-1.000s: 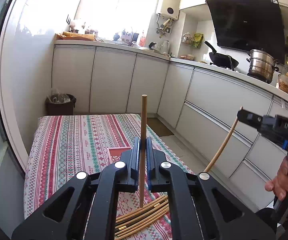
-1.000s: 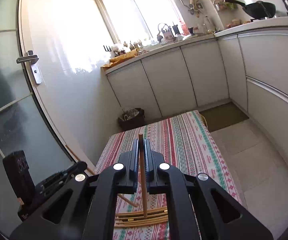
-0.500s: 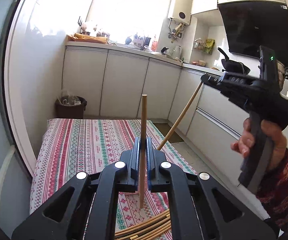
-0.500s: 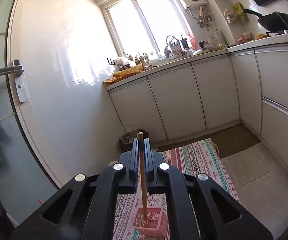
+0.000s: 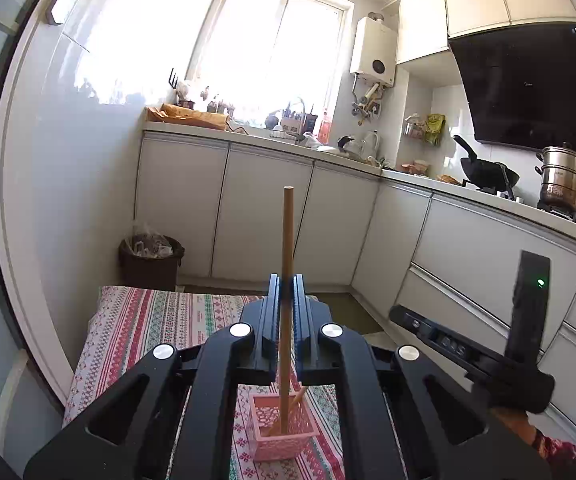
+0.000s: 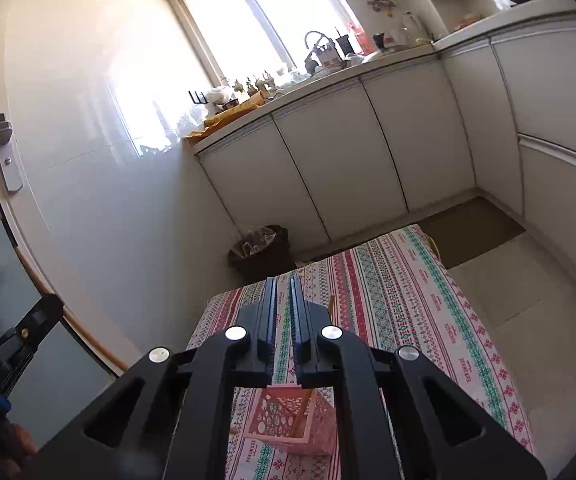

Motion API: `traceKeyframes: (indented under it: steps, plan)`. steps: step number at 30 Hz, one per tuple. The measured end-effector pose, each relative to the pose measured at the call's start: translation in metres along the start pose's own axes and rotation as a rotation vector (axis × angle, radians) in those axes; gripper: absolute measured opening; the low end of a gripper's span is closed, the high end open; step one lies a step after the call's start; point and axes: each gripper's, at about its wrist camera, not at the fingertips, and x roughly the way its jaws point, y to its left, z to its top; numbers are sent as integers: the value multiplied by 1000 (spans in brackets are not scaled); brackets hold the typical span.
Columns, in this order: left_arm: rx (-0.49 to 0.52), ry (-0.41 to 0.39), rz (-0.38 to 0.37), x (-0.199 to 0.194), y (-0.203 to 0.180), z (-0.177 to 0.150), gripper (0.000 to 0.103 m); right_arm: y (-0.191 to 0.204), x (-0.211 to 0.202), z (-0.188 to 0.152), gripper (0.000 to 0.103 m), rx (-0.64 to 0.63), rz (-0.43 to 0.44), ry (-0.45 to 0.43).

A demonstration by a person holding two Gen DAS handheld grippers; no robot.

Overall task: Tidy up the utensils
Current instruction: 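Lower the chopstick into the pink basket and open the left gripper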

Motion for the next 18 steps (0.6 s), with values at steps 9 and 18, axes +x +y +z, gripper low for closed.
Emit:
traceKeyframes:
  steps: [9,18]
  plan:
    - [-31,27,56,50,2,-33,20,-15,-28,-24,38,29,-46,33]
    - [-52,65,34,39,7,-39,39,-19,-44,-38,76,9,-90,8]
